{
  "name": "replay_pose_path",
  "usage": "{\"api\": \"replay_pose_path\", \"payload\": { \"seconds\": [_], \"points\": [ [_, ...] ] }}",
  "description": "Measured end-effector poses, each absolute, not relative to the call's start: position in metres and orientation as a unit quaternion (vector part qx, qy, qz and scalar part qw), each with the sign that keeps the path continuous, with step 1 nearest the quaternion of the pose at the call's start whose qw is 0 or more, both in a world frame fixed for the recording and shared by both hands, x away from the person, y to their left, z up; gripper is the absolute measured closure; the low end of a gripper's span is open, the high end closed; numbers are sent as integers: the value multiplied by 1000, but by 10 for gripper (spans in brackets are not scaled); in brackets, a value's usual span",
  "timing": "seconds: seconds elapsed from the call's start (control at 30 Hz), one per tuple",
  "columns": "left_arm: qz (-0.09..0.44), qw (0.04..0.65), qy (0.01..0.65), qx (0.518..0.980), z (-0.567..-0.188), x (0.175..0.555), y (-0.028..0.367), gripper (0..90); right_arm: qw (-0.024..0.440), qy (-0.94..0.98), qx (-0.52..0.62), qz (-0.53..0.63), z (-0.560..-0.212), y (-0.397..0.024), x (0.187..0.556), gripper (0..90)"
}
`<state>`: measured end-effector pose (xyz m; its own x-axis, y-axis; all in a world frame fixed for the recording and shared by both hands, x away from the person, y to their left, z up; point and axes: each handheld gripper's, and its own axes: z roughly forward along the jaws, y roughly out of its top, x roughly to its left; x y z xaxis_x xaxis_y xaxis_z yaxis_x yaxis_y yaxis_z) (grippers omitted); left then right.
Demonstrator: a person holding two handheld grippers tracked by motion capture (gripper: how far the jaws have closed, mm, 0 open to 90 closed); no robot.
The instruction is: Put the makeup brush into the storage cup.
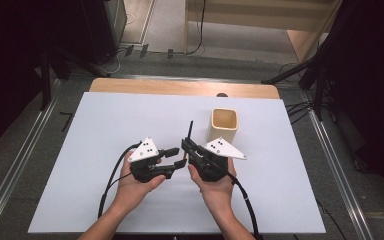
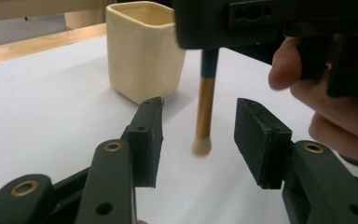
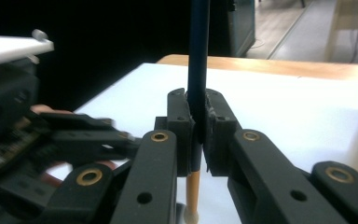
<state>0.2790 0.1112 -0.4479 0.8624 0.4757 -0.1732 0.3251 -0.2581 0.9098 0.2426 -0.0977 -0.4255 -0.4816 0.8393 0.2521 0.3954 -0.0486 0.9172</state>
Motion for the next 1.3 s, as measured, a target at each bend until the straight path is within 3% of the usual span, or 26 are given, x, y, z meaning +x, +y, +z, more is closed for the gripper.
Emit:
{"api": "replay_pose_path", "payload": {
  "seconds": [0.3,0.63,0.93,1.3],
  "points": [
    [60,563,258,782,-434,284,128,513,284,736,398,468,-430,-103,243,841],
    [39,568,252,783,-420,284,133,544,339,799,307,390,-440,-97,238,841],
    [24,550,253,795,-415,285,132,622,401,829,231,316,-447,-87,232,841],
    [-3,539,250,804,-414,286,128,756,437,844,186,250,-452,-81,230,841]
  ]
}}
